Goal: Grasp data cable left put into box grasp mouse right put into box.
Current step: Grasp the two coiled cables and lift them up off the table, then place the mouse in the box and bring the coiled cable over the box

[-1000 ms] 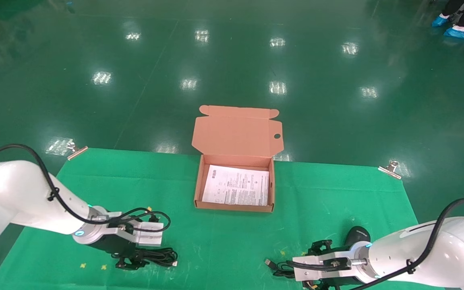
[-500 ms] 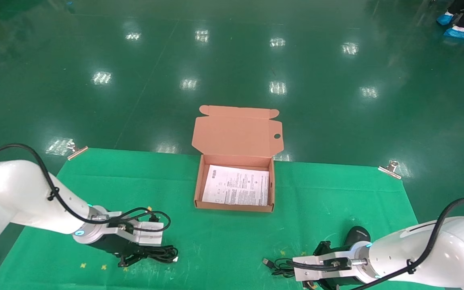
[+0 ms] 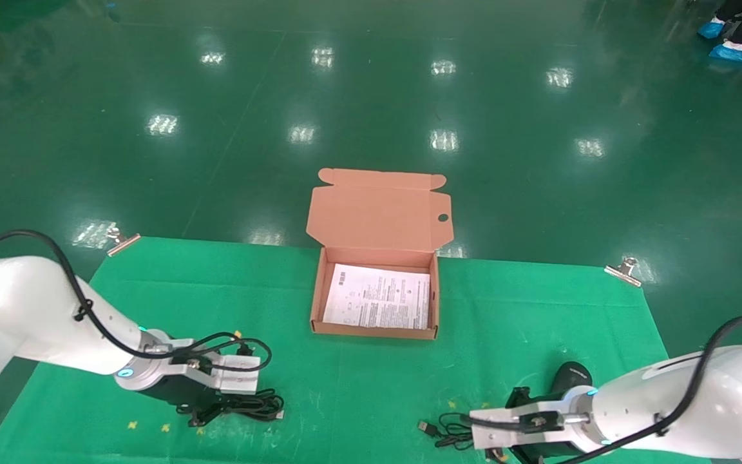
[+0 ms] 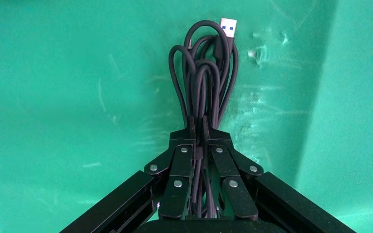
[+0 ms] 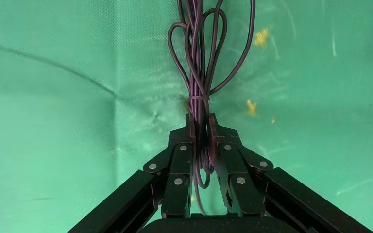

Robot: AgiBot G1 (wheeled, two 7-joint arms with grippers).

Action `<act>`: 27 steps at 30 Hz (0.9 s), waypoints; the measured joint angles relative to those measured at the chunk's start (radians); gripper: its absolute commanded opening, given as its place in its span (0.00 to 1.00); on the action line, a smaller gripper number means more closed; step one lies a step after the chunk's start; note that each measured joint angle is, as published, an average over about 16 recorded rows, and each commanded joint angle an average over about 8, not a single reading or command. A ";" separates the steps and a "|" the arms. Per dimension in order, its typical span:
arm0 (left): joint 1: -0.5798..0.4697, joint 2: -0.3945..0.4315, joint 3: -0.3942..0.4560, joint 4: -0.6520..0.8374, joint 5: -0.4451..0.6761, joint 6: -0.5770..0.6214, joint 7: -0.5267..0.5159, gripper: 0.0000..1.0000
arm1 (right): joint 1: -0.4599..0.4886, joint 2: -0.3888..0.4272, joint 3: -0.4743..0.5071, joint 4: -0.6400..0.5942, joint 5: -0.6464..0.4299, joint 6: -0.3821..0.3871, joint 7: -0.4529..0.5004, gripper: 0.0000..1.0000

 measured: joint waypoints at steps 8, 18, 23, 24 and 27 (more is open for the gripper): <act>-0.064 -0.087 -0.016 -0.122 0.019 0.024 -0.031 0.00 | 0.074 0.119 0.069 0.128 0.023 -0.029 0.082 0.00; -0.205 -0.117 -0.057 -0.291 0.080 -0.026 -0.140 0.00 | 0.258 0.099 0.149 0.160 -0.022 0.018 0.085 0.00; -0.260 -0.073 -0.069 -0.324 0.122 -0.078 -0.197 0.00 | 0.340 -0.004 0.165 0.106 -0.067 0.087 0.061 0.00; -0.269 -0.062 -0.070 -0.326 0.132 -0.088 -0.208 0.00 | 0.355 -0.030 0.165 0.090 -0.077 0.102 0.055 0.00; -0.289 -0.030 -0.071 -0.328 0.159 -0.115 -0.235 0.00 | 0.393 -0.104 0.164 0.036 -0.105 0.145 0.039 0.00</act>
